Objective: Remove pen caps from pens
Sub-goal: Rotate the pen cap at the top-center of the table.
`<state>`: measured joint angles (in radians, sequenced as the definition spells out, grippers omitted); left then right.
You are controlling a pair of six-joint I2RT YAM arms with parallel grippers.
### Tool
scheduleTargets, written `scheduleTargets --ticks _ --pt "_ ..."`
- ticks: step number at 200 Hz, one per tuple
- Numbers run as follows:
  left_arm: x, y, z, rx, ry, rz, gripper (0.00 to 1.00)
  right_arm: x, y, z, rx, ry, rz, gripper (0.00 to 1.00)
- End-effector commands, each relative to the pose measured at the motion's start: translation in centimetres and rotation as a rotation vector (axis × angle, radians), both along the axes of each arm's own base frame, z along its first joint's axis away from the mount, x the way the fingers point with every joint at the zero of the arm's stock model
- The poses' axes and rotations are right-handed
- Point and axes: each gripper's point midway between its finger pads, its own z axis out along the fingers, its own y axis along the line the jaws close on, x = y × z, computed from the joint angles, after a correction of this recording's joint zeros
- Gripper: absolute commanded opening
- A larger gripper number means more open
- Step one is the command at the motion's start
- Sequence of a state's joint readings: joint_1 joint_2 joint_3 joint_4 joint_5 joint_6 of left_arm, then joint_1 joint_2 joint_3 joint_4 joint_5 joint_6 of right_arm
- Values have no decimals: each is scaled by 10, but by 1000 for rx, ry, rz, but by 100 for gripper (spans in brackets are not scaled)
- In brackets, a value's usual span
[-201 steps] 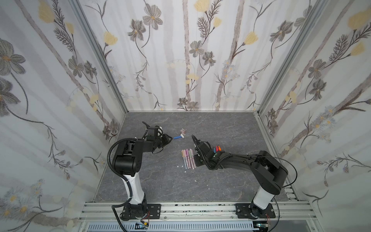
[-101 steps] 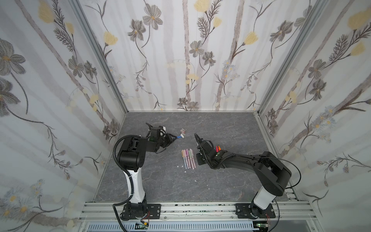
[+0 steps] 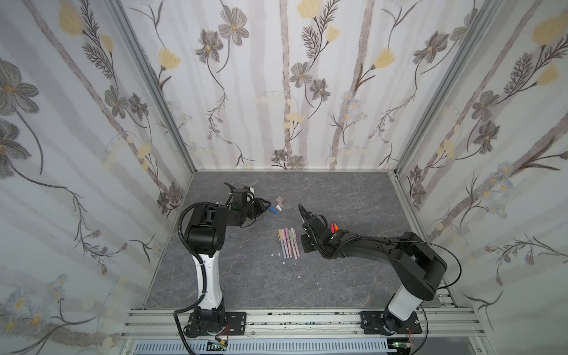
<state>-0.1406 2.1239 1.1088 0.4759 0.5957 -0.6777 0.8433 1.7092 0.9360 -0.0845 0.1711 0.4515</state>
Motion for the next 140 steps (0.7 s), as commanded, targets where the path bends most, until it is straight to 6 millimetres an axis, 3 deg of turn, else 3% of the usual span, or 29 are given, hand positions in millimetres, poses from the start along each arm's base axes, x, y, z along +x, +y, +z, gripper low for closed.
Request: scheduleTargets --ticks 1,74,140 --pt "-3 2 -12 14 42 12 39 3 -1 3 -3 -21 -8 44" --pt "-25 5 -16 22 62 2 39 5 -2 2 -5 -22 -11 44" --pt "-13 -2 -23 -3 63 2 39 5 -2 6 -8 -25 -5 44"
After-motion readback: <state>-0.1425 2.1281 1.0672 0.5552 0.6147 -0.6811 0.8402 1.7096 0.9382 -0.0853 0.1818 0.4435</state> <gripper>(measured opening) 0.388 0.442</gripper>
